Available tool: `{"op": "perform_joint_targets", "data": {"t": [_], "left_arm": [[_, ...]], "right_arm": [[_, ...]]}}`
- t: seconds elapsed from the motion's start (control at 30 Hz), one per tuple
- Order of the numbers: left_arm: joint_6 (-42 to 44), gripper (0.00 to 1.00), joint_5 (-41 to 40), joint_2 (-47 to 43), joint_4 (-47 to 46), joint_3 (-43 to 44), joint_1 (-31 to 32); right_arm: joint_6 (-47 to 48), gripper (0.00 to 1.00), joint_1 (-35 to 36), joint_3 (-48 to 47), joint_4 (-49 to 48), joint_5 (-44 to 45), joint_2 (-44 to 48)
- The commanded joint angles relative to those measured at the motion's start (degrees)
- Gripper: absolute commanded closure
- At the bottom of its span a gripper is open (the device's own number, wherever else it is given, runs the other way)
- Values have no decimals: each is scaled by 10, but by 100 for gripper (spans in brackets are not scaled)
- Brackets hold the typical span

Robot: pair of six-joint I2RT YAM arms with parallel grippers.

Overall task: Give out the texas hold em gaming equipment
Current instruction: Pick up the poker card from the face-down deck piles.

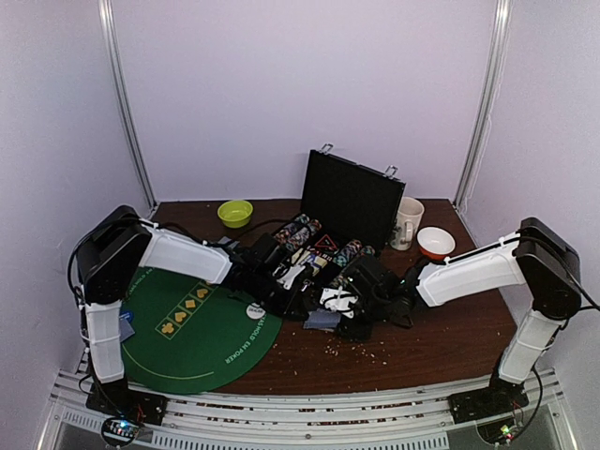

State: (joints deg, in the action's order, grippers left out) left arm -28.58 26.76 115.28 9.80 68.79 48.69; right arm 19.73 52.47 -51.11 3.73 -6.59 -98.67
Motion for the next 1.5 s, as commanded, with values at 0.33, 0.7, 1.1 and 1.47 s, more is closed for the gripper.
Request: {"op": "perform_joint_targets", "data": {"t": [0.33, 0.7, 1.1, 1.47], "left_arm": [[2, 100, 64, -45, -57, -39, -31], [18, 100, 99, -134, -90, -96, -65], [12, 100, 172, -85, -142, -86, -61], [-68, 100, 126, -179, -201, -190, -107]], "right_arm": [[-1, 41, -4, 1, 5, 3, 10], [-1, 41, -6, 1, 9, 3, 9], [0, 41, -9, -5, 13, 1, 3], [-3, 41, -12, -2, 12, -1, 2]]}}
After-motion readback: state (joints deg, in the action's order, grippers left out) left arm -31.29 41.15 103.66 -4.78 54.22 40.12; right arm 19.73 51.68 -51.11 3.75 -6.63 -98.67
